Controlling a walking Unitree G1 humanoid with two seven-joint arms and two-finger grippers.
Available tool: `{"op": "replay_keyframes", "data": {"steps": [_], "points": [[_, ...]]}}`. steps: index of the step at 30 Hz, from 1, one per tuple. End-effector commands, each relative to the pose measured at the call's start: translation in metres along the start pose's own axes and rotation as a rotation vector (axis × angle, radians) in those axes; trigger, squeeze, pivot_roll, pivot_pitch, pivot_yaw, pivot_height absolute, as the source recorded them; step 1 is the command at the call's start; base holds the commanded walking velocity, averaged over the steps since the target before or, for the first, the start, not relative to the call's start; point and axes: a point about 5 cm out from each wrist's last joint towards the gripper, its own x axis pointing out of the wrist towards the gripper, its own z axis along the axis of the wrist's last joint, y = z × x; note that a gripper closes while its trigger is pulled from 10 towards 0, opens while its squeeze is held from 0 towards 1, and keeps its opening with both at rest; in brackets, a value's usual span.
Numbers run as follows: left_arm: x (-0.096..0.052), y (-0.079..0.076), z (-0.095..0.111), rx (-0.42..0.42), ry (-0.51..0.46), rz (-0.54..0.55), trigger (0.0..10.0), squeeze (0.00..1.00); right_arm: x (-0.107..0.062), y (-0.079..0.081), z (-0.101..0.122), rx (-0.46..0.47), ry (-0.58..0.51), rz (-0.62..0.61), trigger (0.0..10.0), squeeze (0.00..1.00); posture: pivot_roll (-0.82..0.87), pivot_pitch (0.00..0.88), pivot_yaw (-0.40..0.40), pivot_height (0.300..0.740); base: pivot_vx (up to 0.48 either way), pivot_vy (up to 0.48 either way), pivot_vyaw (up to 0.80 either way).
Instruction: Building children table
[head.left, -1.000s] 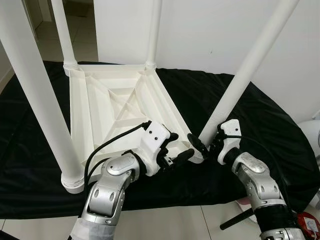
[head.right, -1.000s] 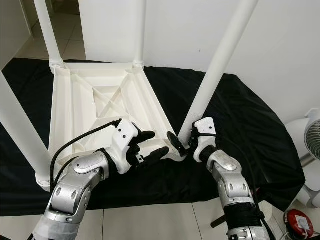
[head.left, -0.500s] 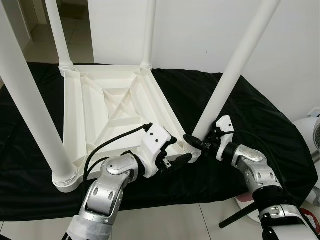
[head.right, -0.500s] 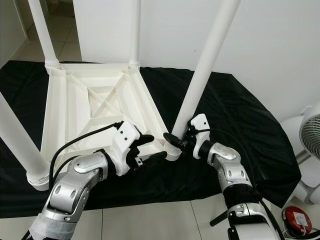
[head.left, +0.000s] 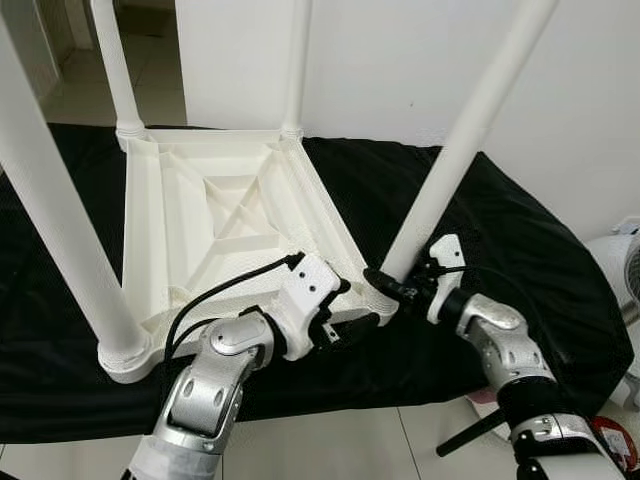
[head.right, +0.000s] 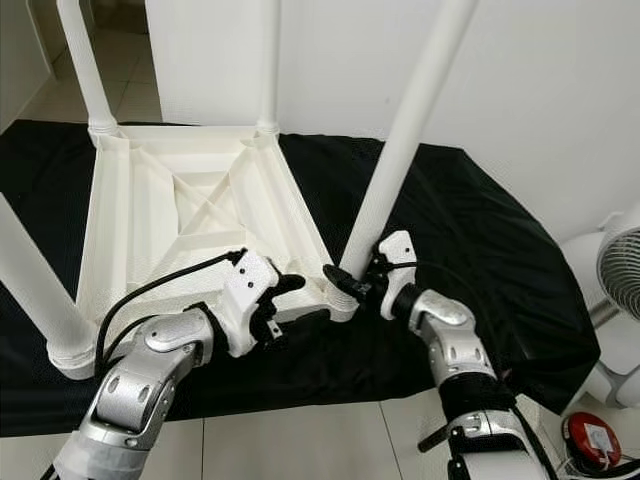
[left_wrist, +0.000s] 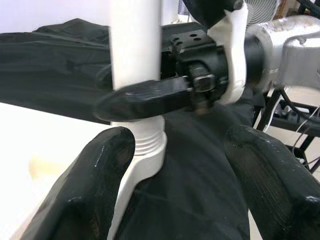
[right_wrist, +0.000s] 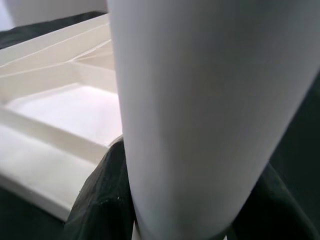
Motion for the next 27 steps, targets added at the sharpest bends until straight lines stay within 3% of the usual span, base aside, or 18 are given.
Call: {"op": "replay_keyframes", "data": {"steps": [1, 4, 5, 10, 11, 12, 13, 15, 23, 24, 27], "points": [[0.002, 0.007, 0.002, 0.004, -0.005, 0.107, 10.0, 0.0, -0.001, 0.001, -0.007, 0.007, 0.048, -0.096, 10.0, 0.0, 0.0, 0.0, -0.128, 0.74, 0.0, 0.0, 0.0], [0.002, 0.008, 0.002, 0.001, -0.008, 0.117, 10.0, 0.0, 0.0, 0.005, -0.008, 0.013, 0.053, -0.155, 10.0, 0.0, 0.0, 0.0, -0.125, 0.74, 0.0, 0.0, 0.0], [0.002, 0.011, 0.003, -0.007, -0.013, 0.132, 10.0, 0.0, 0.003, 0.018, -0.007, 0.016, 0.046, -0.244, 10.0, 0.0, 0.0, 0.0, -0.122, 0.74, 0.0, 0.0, 0.0], [0.002, 0.011, 0.003, -0.009, -0.013, 0.136, 10.0, 0.0, 0.003, 0.028, -0.006, 0.045, 0.041, -0.352, 10.0, 0.0, 0.0, 0.0, -0.123, 0.74, 0.0, 0.0, 0.0], [0.003, 0.011, 0.003, -0.009, -0.013, 0.136, 10.0, 0.0, 0.003, 0.031, -0.006, 0.06, 0.038, -0.404, 10.0, 0.0, 0.0, 0.0, -0.123, 0.74, 0.0, 0.0, 0.0], [0.003, 0.011, 0.002, -0.009, -0.011, 0.136, 10.0, 0.0, -0.002, 0.037, -0.006, 0.04, 0.055, -0.57, 10.0, 0.0, -0.01, 0.0, -0.121, 0.74, 0.0, 0.0, 0.0], [0.003, 0.011, 0.002, -0.009, -0.011, 0.136, 10.0, 0.0, -0.002, 0.037, -0.006, 0.04, 0.055, -0.57, 10.0, 0.0, -0.01, 0.0, -0.121, 0.74, 0.0, 0.0, 0.0], [0.003, 0.011, 0.002, -0.01, -0.009, 0.135, 10.0, 0.0, -0.009, 0.043, -0.009, 0.044, 0.086, -0.695, 10.0, 0.0, -0.01, 0.0, -0.123, 0.74, 0.0, 0.0, 0.0], [0.004, 0.011, 0.001, -0.013, -0.008, 0.132, 10.0, 0.0, -0.01, 0.053, -0.009, 0.071, 0.088, -0.695, 10.0, 0.0, -0.02, 0.0, -0.121, 0.74, 0.0, 0.0, 0.0], [0.004, 0.011, 0.001, -0.014, -0.008, 0.131, 10.0, 0.0, -0.01, 0.054, -0.007, 0.082, 0.081, -0.685, 10.0, 1.0, -0.02, 0.0, -0.121, 0.74, 0.0, 0.0, 0.0], [0.004, 0.01, 0.0, -0.013, -0.007, 0.13, 10.0, 0.0, -0.01, 0.054, -0.005, 0.088, 0.065, -0.673, 10.0, 1.0, -0.01, 0.0, -0.125, 0.74, 0.0, 0.0, 0.0]]}}
